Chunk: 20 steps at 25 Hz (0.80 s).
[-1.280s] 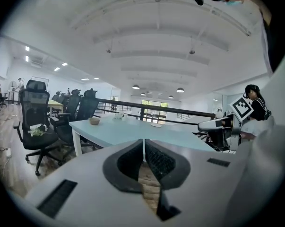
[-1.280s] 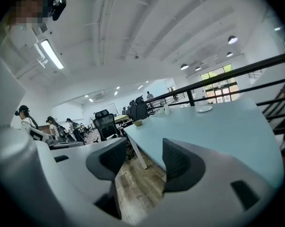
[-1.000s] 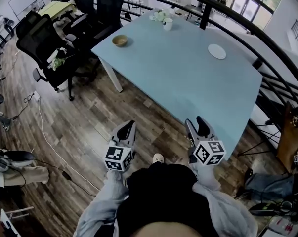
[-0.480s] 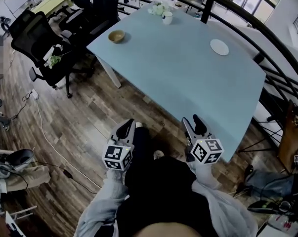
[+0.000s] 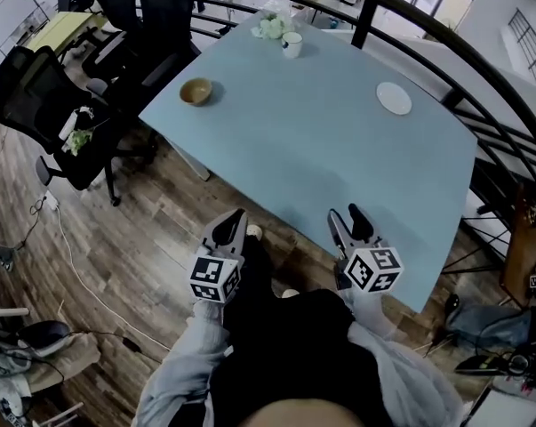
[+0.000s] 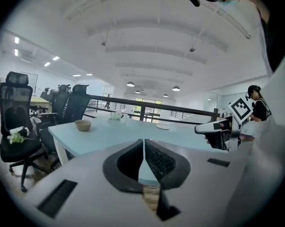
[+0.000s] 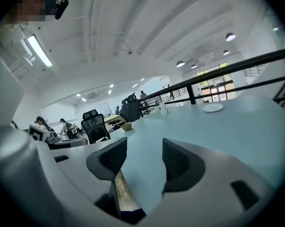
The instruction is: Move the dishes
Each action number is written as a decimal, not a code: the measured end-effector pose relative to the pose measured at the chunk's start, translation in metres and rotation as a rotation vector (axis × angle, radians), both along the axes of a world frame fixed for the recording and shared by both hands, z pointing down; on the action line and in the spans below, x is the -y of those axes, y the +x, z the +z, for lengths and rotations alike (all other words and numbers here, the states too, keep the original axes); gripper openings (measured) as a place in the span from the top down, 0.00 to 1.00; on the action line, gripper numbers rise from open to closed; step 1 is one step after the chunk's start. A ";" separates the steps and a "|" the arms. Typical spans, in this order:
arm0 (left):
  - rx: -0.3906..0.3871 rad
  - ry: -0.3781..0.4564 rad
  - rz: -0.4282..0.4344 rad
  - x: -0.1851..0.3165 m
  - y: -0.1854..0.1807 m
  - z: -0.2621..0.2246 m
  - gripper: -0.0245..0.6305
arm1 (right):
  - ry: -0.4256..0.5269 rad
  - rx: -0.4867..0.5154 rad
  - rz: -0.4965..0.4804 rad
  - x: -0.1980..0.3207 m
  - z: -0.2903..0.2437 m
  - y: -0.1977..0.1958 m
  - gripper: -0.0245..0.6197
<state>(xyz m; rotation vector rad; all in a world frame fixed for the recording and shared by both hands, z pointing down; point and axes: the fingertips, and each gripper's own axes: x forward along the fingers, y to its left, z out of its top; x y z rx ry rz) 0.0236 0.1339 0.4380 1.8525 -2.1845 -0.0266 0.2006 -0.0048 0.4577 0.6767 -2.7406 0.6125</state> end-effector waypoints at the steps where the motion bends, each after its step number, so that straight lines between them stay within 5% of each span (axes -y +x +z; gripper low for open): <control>1: -0.016 -0.001 0.011 0.009 -0.013 0.000 0.93 | -0.001 -0.002 0.016 0.005 -0.002 -0.011 0.60; 10: -0.007 0.005 0.178 0.086 -0.100 -0.022 0.93 | -0.011 0.030 0.178 0.046 -0.023 -0.074 0.60; 20: -0.007 -0.011 0.401 0.155 -0.122 -0.004 0.93 | -0.050 0.048 0.407 0.076 -0.014 -0.077 0.60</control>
